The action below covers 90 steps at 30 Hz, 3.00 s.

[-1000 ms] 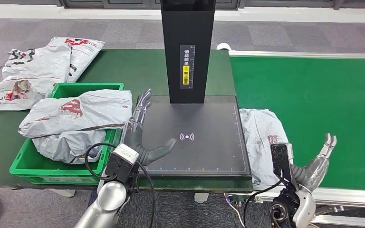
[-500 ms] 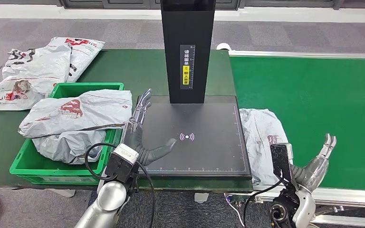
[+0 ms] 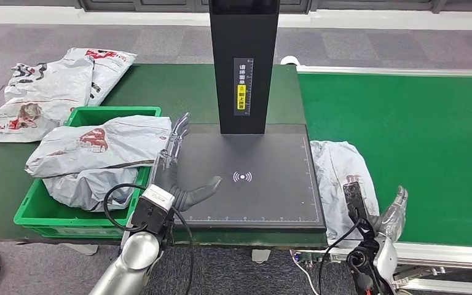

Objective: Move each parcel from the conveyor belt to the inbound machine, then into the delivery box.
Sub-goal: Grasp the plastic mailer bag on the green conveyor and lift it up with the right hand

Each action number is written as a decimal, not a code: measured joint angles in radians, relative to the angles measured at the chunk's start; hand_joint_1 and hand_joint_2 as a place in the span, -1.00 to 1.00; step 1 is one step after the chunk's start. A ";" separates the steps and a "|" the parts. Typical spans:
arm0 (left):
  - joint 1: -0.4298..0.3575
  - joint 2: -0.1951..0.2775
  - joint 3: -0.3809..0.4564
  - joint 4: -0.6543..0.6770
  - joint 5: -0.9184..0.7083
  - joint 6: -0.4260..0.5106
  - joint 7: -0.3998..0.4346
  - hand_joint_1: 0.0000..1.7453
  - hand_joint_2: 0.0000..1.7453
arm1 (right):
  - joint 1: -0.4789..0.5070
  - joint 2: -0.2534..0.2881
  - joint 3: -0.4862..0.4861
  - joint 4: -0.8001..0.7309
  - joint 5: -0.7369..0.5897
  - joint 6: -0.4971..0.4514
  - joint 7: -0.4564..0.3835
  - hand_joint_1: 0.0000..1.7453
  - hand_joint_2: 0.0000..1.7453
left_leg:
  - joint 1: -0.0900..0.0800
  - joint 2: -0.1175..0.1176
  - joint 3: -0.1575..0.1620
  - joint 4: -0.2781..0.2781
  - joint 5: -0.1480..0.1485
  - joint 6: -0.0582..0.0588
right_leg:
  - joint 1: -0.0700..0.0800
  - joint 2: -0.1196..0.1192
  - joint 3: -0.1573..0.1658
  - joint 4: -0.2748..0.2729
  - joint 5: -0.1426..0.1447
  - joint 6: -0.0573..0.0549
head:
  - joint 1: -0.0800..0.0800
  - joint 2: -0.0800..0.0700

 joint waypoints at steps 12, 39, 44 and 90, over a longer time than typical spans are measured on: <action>-0.001 0.005 0.000 0.001 -0.001 0.002 0.000 -1.00 1.00 | -0.014 -0.001 -0.077 0.046 0.063 -0.010 -0.070 -1.00 1.00 | 0.000 0.000 0.000 0.000 -0.001 0.000 | 0.000 0.000 0.000 0.000 -0.001 -0.001 | 0.000 0.000; -0.018 0.009 0.000 -0.008 -0.011 -0.005 0.001 -1.00 1.00 | -0.113 0.011 -0.156 0.224 0.131 0.247 0.113 0.53 1.00 | 0.000 0.000 0.000 0.000 -0.001 -0.001 | 0.000 0.000 0.000 0.000 -0.001 -0.001 | 0.000 0.000; -0.017 0.009 0.000 -0.017 -0.017 -0.005 0.003 -1.00 1.00 | -0.118 0.010 -0.142 0.234 0.141 0.248 0.113 0.90 1.00 | 0.000 0.000 0.000 0.000 -0.001 -0.001 | 0.000 0.000 0.000 0.000 -0.001 -0.001 | 0.000 0.000; 0.000 0.015 0.000 -0.046 -0.057 0.007 -0.015 -1.00 1.00 | 0.031 0.046 0.060 -0.411 -0.176 -0.007 -0.278 1.00 1.00 | 0.000 0.000 0.000 0.000 -0.001 -0.001 | 0.000 0.000 -0.001 0.000 -0.001 -0.001 | 0.000 0.000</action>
